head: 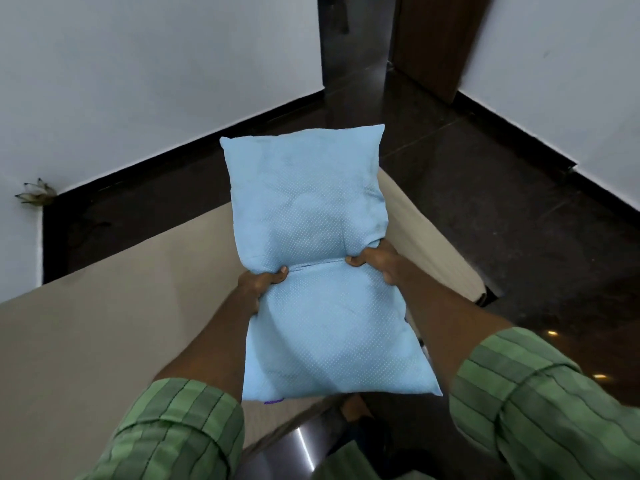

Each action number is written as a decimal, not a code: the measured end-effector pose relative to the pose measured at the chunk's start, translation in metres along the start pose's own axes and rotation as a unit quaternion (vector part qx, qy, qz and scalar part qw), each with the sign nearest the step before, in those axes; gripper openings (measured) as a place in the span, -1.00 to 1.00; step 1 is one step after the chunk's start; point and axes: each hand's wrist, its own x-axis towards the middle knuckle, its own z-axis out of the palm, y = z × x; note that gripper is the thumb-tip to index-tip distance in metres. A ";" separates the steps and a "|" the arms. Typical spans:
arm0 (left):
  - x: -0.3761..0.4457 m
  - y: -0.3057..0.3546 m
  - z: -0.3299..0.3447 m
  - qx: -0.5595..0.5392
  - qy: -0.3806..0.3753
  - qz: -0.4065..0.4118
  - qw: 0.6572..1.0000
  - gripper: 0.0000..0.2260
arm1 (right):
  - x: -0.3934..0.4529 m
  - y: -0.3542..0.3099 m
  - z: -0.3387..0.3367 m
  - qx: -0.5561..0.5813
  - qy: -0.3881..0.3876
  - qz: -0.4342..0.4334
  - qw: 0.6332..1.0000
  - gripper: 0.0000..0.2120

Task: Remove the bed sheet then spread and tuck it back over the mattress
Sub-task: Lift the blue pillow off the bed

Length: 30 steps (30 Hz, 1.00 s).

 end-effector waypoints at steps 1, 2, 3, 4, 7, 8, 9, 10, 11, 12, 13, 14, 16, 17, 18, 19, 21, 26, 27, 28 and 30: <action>0.006 0.007 0.023 -0.003 0.000 0.001 1.000 -0.13 | 0.010 -0.003 -0.021 -0.001 0.002 0.000 1.000 -0.02; 0.009 0.014 0.044 -0.010 0.000 0.002 1.000 -0.17 | 0.021 -0.007 -0.041 -0.004 0.000 -0.001 1.000 -0.02; 0.012 0.019 0.064 -0.016 -0.002 -0.003 1.000 -0.18 | 0.031 -0.011 -0.059 -0.009 -0.003 -0.002 1.000 -0.03; 0.016 0.025 0.083 -0.021 -0.003 -0.006 1.000 -0.18 | 0.039 -0.016 -0.077 -0.016 -0.004 0.001 1.000 -0.05; 0.027 0.035 0.132 -0.045 -0.018 -0.011 0.999 -0.28 | 0.067 -0.026 -0.122 -0.040 -0.011 -0.006 0.999 0.00; 0.033 0.038 0.151 -0.056 -0.023 -0.019 0.998 -0.33 | 0.081 -0.030 -0.139 -0.050 -0.005 -0.006 0.999 0.08; 0.036 0.040 0.167 -0.069 -0.025 -0.022 0.997 -0.37 | 0.094 -0.033 -0.151 -0.060 0.001 -0.004 0.998 0.11; 0.039 0.043 0.182 -0.079 -0.022 -0.024 0.996 -0.41 | 0.109 -0.036 -0.163 -0.072 -0.006 -0.002 0.997 0.08; 0.046 0.045 0.197 -0.089 -0.011 -0.029 0.996 -0.45 | 0.126 -0.040 -0.175 -0.086 -0.017 0.006 0.996 0.03; 0.052 0.048 0.207 -0.095 -0.002 -0.033 0.995 -0.45 | 0.139 -0.043 -0.184 -0.096 -0.027 0.008 0.995 0.01; 0.058 0.049 0.216 -0.098 0.003 -0.037 0.995 -0.43 | 0.150 -0.046 -0.192 -0.106 -0.033 0.010 0.994 0.02; 0.068 0.049 0.223 -0.102 0.007 -0.044 0.994 -0.39 | 0.166 -0.047 -0.200 -0.116 -0.040 0.014 0.992 0.03; 0.090 0.048 0.244 -0.114 0.020 -0.047 0.992 -0.36 | 0.204 -0.049 -0.216 -0.138 -0.057 0.018 0.989 0.06; 0.098 0.047 0.256 -0.116 0.027 -0.042 0.992 -0.37 | 0.225 -0.044 -0.226 -0.146 -0.062 0.019 0.987 0.11; 0.106 0.046 0.266 -0.114 0.035 -0.034 0.992 -0.38 | 0.252 -0.035 -0.236 -0.161 -0.060 0.019 0.985 0.19; 0.112 0.047 0.275 -0.107 0.048 -0.021 0.993 -0.39 | 0.270 -0.032 -0.242 -0.187 -0.056 0.016 0.981 0.29; 0.131 0.047 0.293 -0.064 0.086 0.005 0.994 -0.33 | 0.292 -0.035 -0.247 -0.285 -0.053 0.026 0.957 0.41; 0.151 0.052 0.336 0.343 0.122 -0.048 0.930 -0.07 | 0.275 -0.023 -0.221 -0.528 -0.150 0.012 0.836 0.17; 0.147 0.056 0.345 0.383 0.108 -0.017 0.917 -0.11 | 0.270 -0.016 -0.216 -0.541 -0.161 -0.009 0.826 0.13; 0.144 0.061 0.353 0.406 0.096 0.001 0.909 -0.16 | 0.267 -0.011 -0.213 -0.545 -0.163 -0.027 0.822 0.09; 0.143 0.067 0.361 0.432 0.079 0.002 0.898 -0.28 | 0.261 -0.010 -0.210 -0.552 -0.160 -0.040 0.817 0.05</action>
